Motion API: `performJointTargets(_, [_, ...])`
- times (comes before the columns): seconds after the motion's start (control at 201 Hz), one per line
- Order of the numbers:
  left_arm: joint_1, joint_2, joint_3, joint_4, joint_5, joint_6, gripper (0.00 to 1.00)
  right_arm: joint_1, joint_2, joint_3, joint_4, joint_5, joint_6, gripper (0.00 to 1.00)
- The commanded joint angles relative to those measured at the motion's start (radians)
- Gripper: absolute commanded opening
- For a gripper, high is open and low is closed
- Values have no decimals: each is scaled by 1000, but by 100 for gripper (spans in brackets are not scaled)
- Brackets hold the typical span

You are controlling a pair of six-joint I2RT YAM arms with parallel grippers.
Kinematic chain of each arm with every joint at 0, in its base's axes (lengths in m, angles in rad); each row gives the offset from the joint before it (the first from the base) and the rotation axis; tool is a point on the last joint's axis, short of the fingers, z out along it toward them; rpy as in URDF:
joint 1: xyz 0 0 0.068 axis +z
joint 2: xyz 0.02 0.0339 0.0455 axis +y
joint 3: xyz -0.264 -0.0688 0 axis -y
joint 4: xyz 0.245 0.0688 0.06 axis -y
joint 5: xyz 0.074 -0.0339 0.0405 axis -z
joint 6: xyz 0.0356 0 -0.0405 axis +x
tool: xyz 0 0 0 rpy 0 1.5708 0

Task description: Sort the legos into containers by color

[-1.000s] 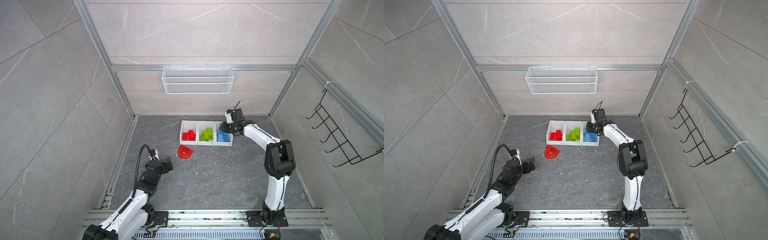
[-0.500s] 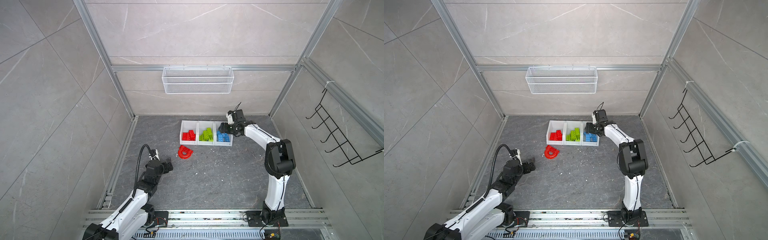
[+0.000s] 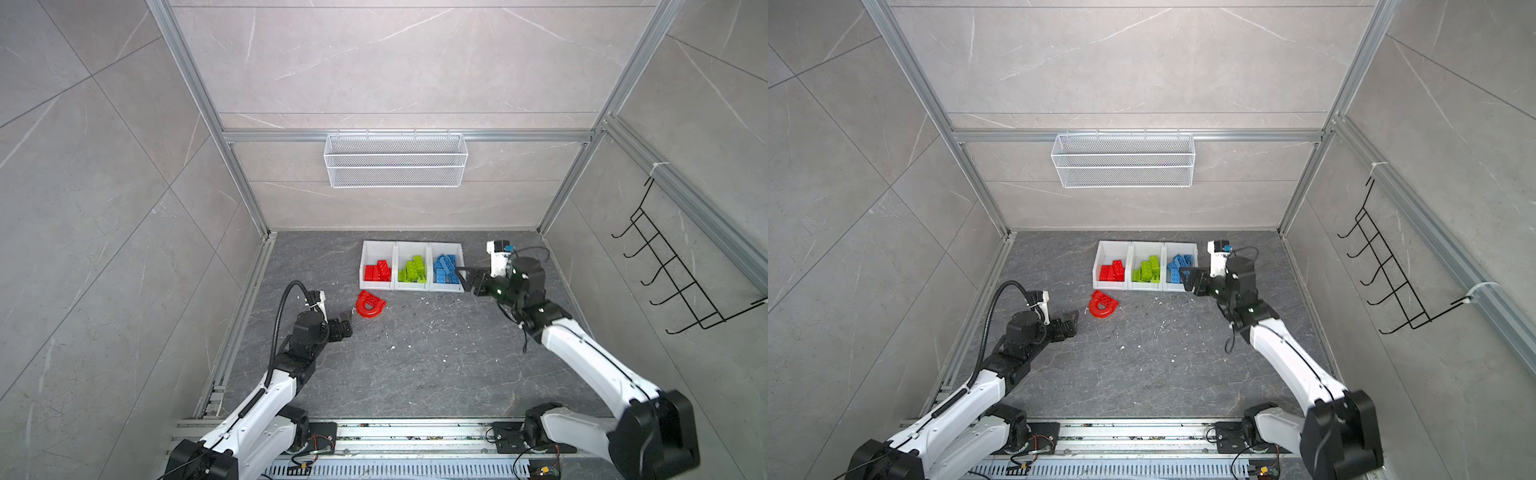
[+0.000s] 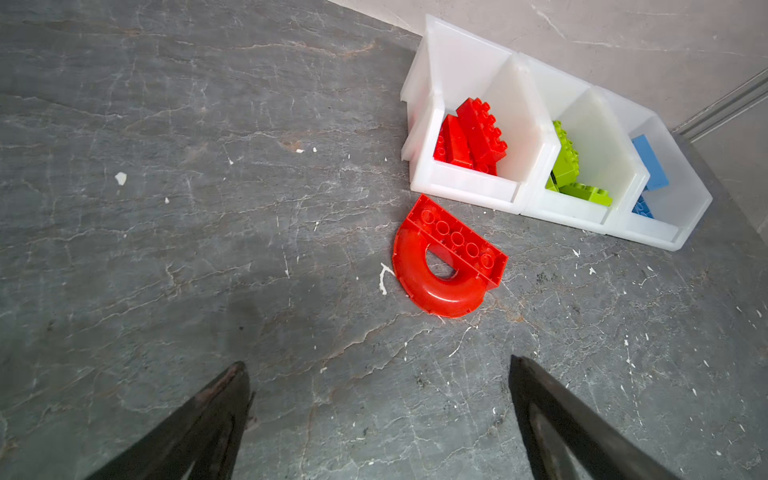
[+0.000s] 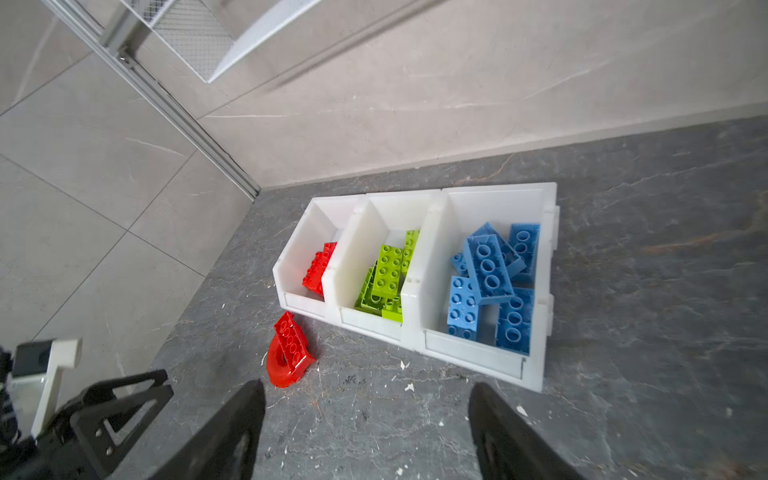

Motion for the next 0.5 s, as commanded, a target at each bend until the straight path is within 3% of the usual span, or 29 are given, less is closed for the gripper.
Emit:
performJointTargets(0.0, [4,74,89,-64,50,30,96,1,-53,-147,173,26,51,79])
performJointTargets(0.199, [0,328,284,-211,96,19,89,0,-83,-327,410,-32,159,79])
performJointTargets(0.313, [-15,479,370,-256,118,24,87,2,-82,-334,404,-56,161,79])
performJointTargets(0.498, [-46,630,470,-322,40,57,85,1,-91,-338,418,-111,184,80])
